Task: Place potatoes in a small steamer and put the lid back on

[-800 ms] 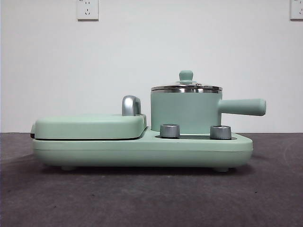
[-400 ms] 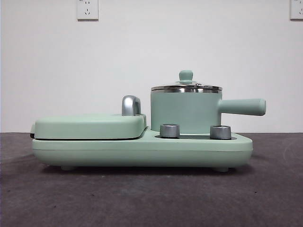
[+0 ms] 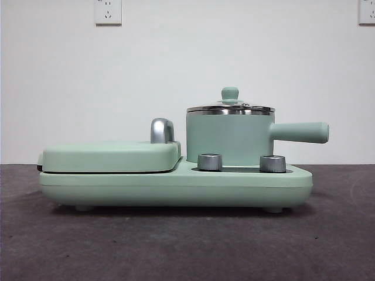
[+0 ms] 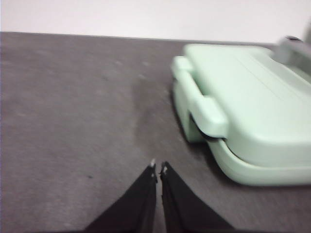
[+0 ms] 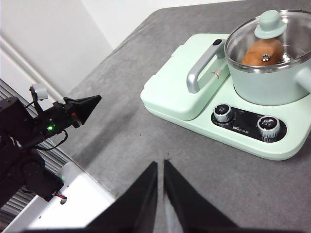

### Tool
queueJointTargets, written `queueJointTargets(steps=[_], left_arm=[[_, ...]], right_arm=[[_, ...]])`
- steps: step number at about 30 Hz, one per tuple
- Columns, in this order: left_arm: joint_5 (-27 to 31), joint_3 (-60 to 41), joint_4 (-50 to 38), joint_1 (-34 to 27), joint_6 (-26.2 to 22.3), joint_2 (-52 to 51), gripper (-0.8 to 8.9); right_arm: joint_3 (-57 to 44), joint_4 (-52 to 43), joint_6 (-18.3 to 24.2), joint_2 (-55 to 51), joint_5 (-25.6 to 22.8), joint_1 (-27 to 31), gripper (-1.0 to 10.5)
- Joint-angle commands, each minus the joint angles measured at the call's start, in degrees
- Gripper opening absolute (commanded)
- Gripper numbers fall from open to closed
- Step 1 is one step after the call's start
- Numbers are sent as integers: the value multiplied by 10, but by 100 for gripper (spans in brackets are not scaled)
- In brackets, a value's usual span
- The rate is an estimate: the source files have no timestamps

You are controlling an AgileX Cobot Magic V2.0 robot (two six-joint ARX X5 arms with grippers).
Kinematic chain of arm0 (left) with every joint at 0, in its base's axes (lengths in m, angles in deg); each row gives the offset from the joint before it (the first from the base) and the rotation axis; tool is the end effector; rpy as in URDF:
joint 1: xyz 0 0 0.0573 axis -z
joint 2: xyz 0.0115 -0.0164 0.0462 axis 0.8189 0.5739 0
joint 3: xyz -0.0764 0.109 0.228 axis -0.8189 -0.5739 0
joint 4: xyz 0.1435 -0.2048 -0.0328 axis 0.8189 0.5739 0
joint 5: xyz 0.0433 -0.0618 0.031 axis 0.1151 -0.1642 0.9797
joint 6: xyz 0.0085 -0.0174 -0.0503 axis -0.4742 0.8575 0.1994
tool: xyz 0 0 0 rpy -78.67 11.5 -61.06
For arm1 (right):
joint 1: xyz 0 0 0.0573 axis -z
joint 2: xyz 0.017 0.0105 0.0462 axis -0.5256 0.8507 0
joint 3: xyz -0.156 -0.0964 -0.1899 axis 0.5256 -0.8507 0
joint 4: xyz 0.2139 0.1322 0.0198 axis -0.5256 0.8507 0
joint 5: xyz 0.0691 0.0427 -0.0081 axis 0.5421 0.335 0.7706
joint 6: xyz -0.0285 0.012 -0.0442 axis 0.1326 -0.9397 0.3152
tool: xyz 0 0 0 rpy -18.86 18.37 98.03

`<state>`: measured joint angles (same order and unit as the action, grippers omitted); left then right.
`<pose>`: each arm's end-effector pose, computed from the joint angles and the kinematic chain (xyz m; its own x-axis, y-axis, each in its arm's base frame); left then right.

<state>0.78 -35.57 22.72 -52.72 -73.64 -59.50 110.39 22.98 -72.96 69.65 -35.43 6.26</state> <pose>0.0927 -0.0063 0.1587 0.9754 -0.1288 -0.1791 0.1157 0.9899 -0.0816 0.0336 0.0296 0.3536 0.5791 0.7423 -0.3372 -0.5991 0.6679 0.4416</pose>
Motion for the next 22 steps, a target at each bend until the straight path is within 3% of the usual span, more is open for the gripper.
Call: queueJointTargets(steps=[1,8,22], left_arm=[[19,-13,-2,0,8,-1,19],[56,-22,-22,0,7,-1,19],[56,-22,-23,0,3,-1,19]], right_arm=[[5,-7,4,2,2,-3,17],[5,-7,4,2,2,-3,17],[5,-7,4,2,2,-3,17]])
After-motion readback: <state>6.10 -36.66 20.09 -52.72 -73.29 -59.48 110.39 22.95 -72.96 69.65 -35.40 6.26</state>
